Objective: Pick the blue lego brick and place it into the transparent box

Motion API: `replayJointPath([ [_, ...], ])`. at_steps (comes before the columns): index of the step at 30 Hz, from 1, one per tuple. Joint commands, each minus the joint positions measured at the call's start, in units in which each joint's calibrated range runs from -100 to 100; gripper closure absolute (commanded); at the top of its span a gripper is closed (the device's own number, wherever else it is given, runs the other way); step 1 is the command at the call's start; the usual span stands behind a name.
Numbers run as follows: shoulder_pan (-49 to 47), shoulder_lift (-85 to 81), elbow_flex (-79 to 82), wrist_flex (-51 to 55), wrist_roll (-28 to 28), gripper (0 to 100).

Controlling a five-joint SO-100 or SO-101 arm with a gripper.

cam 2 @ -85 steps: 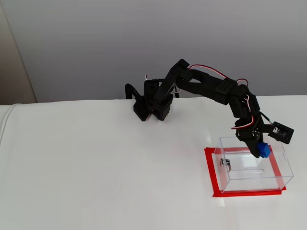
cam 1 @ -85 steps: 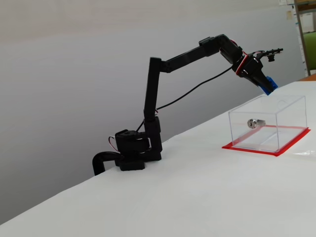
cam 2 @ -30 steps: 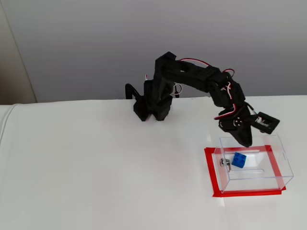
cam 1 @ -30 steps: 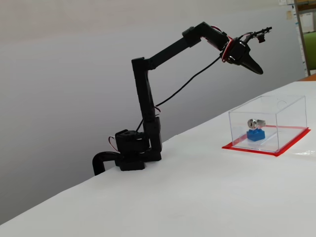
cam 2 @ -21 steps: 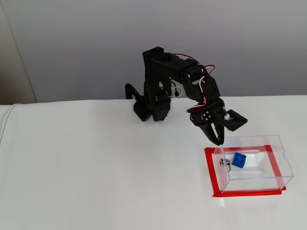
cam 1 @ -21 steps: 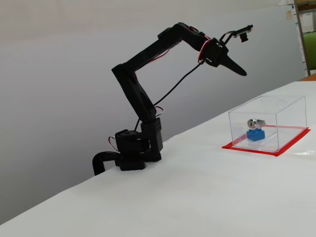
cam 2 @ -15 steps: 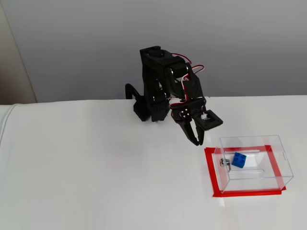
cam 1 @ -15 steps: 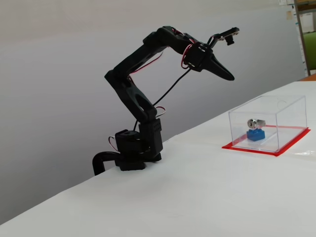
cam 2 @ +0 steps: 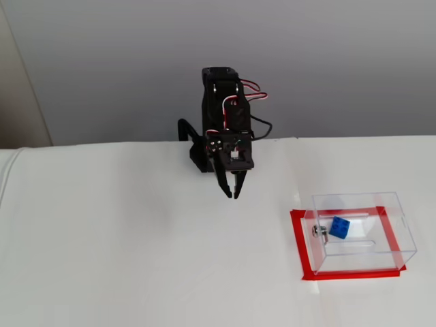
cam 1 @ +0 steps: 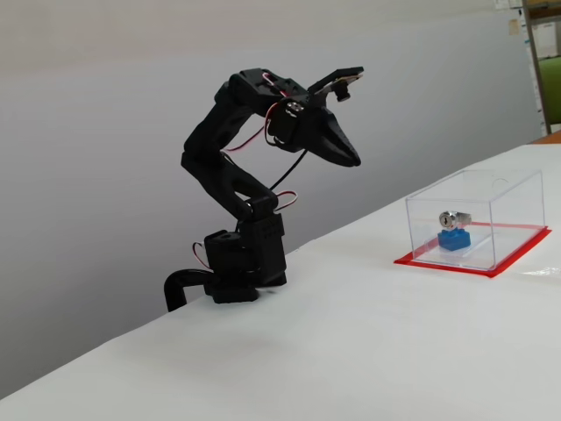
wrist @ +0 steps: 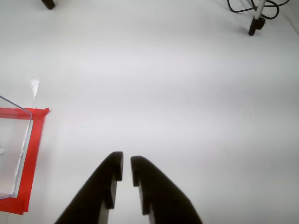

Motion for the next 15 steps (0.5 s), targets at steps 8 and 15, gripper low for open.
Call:
replayJointPath([
  [8,1.02,-25.31,30.00,-4.81,-4.83,98],
  [15,2.13,-38.71,46.45,-8.21,-5.82,98],
])
